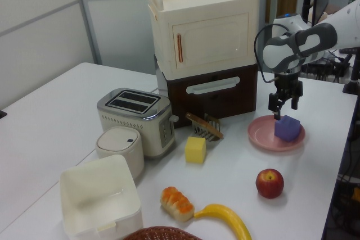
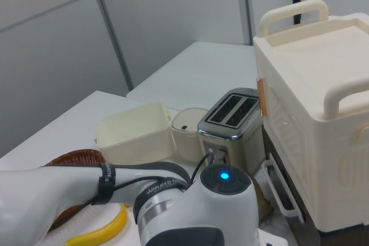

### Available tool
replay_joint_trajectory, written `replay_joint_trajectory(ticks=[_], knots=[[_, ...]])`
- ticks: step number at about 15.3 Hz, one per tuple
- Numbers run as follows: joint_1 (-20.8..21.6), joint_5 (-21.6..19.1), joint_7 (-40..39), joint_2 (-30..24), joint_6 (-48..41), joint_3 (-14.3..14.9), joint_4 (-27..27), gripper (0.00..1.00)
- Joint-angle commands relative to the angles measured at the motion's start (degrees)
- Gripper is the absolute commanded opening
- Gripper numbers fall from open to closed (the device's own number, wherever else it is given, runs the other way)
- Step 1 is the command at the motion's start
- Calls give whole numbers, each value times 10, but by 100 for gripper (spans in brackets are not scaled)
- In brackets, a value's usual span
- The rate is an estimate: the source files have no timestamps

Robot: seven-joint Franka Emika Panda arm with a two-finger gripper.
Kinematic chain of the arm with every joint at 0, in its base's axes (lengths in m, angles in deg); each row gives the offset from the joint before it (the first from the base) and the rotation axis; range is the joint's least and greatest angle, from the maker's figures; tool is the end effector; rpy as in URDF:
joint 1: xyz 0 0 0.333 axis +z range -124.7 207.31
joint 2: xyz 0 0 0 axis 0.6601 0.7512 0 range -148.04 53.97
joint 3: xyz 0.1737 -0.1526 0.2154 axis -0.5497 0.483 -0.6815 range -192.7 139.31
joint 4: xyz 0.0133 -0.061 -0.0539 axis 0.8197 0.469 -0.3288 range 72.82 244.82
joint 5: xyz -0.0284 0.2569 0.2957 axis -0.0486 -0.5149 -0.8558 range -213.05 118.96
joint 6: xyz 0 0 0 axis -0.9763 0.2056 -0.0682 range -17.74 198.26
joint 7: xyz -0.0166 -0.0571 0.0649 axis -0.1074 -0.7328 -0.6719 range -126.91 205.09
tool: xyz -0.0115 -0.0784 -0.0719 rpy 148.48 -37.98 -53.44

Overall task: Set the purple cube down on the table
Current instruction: 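Close the gripper on the purple cube and lift it off the plate, then carry the purple cube beside the plate and lower it onto the table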

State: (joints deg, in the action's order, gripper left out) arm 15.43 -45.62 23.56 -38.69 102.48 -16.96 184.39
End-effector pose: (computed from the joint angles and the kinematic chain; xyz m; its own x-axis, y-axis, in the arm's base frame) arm 0.4646 -0.3319 0.3753 0.9397 -0.3301 -0.0894 -0.3294 -0.9439 0.0222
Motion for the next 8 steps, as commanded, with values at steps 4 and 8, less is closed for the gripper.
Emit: replay_joint_trajectory(ticks=[4,8], knots=[[5,3,-15,-9,61,7,48,100],[5,13,-15,-8,76,7,61,100]])
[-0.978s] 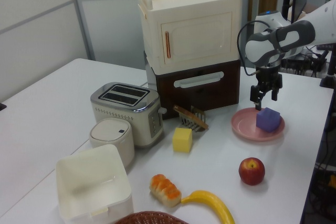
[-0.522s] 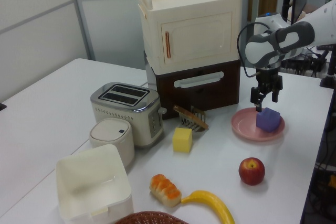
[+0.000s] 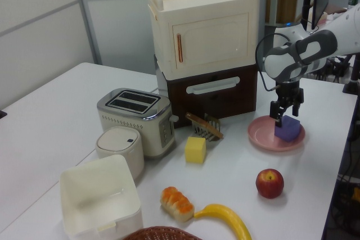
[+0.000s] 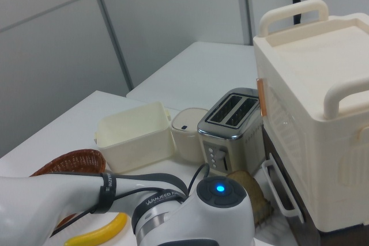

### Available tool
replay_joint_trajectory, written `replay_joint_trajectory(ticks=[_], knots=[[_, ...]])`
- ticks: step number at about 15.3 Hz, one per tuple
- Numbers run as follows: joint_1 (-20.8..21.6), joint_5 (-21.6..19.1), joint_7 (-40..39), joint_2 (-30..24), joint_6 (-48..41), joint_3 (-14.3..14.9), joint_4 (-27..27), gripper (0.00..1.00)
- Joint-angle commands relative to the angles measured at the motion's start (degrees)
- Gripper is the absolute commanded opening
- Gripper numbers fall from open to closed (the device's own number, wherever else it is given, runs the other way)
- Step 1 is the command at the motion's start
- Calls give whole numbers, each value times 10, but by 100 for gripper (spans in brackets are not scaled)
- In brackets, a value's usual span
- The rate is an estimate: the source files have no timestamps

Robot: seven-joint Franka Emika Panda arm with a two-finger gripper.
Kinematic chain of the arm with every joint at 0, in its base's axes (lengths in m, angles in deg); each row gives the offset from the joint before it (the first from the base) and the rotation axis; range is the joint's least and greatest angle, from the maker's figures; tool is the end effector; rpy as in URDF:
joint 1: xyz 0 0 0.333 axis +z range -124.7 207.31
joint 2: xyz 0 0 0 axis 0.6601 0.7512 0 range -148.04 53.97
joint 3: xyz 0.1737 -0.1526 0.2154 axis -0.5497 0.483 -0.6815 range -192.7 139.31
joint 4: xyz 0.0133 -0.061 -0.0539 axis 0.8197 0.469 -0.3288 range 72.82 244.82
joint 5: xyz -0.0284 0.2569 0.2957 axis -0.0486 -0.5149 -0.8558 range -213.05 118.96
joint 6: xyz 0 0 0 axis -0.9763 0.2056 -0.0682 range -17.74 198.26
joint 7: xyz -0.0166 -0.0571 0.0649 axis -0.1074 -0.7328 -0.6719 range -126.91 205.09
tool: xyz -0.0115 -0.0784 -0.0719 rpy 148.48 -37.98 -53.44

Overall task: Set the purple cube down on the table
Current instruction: 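Carry the purple cube beside the plate and lower it onto the table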

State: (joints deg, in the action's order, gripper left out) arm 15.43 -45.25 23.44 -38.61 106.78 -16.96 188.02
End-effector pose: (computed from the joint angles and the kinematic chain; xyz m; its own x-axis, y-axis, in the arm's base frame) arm 0.4573 -0.3274 0.3526 0.9428 -0.3235 -0.0810 -0.3222 -0.9462 0.0290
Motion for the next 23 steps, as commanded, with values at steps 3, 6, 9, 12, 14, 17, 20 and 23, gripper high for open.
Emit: replay_joint_trajectory(ticks=[3,6,9,12,14,17,20,23], knots=[[5,10,-14,-9,47,7,34,100],[4,10,-14,-9,47,7,34,34],[4,10,-13,-9,47,7,34,22],[7,6,-6,-23,44,7,29,21],[14,0,11,-52,40,4,28,20],[48,0,96,-78,36,-20,13,20],[63,0,155,-75,0,-54,-33,20],[72,0,198,-75,-63,-91,-73,20]])
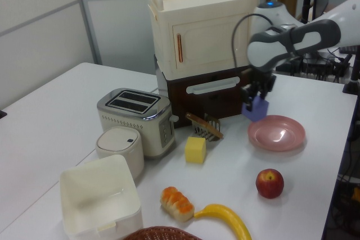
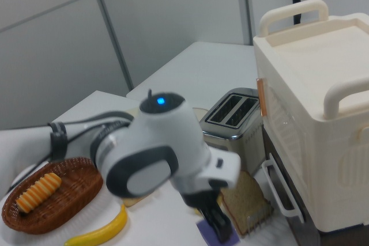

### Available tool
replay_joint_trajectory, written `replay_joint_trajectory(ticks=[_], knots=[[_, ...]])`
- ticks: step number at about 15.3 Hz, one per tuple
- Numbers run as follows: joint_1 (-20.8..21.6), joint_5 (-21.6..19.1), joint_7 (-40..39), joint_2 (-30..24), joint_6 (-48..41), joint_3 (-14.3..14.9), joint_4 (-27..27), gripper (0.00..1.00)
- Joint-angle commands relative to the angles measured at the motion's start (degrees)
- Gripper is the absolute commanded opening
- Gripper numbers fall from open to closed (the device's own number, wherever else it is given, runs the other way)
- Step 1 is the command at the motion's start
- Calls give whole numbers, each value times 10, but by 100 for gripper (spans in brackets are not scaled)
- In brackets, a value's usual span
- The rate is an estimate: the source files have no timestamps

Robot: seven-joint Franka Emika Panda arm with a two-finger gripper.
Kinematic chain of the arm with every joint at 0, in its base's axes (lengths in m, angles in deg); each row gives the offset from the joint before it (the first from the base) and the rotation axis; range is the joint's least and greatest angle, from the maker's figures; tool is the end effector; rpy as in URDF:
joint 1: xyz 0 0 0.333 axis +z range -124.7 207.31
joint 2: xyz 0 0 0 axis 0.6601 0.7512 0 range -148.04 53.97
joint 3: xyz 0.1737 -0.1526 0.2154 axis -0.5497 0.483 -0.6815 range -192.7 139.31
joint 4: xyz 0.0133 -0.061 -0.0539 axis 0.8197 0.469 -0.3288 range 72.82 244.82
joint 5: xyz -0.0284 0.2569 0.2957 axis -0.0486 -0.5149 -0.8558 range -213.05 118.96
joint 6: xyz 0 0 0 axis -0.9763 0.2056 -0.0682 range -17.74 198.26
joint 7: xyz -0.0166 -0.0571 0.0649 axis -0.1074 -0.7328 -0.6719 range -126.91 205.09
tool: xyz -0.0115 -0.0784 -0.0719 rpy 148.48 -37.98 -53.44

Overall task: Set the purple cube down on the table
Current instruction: 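Carry the purple cube beside the plate and lower it onto the table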

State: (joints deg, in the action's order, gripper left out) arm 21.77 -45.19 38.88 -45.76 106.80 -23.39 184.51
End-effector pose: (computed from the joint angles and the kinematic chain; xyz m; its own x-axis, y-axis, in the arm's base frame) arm 0.5237 -0.2219 0.4503 0.9237 -0.3656 0.1141 -0.3711 -0.9281 0.0307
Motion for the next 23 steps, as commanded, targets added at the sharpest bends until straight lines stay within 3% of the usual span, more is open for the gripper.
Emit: replay_joint_trajectory(ticks=[1,4,7,12,13,14,15,16,23], knots=[[9,-1,62,-2,-86,-45,-56,20],[14,-1,92,-1,-107,-87,-59,20],[62,6,92,11,-148,-91,-49,20],[94,6,93,20,-148,-95,-43,21],[97,7,93,21,-147,-95,-43,25],[98,9,93,22,-147,-99,-44,40],[100,11,93,24,-147,-106,-44,66],[100,22,93,25,-147,-110,-44,100],[100,39,104,24,-147,-113,-48,100]])
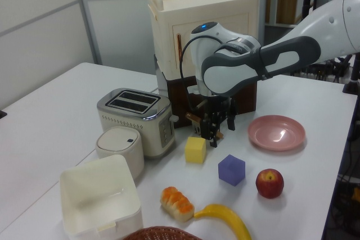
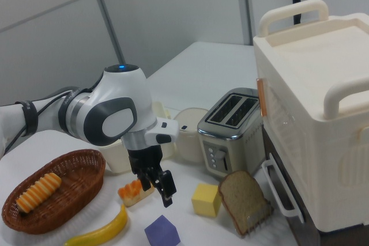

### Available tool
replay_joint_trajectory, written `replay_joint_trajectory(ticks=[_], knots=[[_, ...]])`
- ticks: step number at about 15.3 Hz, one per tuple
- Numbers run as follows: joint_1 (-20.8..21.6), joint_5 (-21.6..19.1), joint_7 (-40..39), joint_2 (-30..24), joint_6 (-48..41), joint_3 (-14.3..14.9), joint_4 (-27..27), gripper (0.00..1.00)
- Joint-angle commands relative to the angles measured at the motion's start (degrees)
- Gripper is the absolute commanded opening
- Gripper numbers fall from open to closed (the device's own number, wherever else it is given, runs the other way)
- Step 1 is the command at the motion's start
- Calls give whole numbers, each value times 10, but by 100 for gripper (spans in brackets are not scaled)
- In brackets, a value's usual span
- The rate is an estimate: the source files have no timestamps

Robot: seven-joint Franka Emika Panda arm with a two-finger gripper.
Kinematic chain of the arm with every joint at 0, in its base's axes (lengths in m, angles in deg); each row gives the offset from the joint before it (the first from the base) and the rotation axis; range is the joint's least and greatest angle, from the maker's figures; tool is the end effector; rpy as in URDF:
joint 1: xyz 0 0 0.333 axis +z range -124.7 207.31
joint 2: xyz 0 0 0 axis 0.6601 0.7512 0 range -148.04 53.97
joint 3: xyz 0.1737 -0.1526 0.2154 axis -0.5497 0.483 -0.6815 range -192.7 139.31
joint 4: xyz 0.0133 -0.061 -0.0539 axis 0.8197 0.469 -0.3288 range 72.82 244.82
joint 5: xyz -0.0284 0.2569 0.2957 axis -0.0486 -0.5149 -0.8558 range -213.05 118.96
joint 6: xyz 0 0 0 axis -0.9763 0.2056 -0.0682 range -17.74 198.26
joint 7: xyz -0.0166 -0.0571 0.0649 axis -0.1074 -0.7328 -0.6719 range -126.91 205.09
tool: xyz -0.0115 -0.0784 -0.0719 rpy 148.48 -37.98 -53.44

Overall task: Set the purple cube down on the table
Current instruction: 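Carry the purple cube beside the plate and lower it onto the table, then open the gripper, release the cube, and raise the arm away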

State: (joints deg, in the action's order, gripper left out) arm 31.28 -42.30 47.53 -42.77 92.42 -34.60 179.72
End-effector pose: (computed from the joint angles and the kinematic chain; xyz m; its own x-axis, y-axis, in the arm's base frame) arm 0.5640 -0.0282 0.4383 0.9834 -0.1554 -0.0941 -0.1482 -0.9858 0.0795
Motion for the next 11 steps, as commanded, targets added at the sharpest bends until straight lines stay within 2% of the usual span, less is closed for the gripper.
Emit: replay_joint_trajectory(ticks=[1,4,6,7,8,9,10,11], knots=[[3,12,18,-9,-4,0,-1,100],[3,12,16,-22,-17,12,-33,100],[12,12,12,-29,-24,36,-64,100],[39,12,13,-29,-38,57,-84,100],[107,12,12,-28,-97,116,-119,100],[147,12,11,-27,-132,154,-143,100],[171,11,12,-26,-152,176,-163,100],[182,8,11,-27,-169,184,-177,100]])
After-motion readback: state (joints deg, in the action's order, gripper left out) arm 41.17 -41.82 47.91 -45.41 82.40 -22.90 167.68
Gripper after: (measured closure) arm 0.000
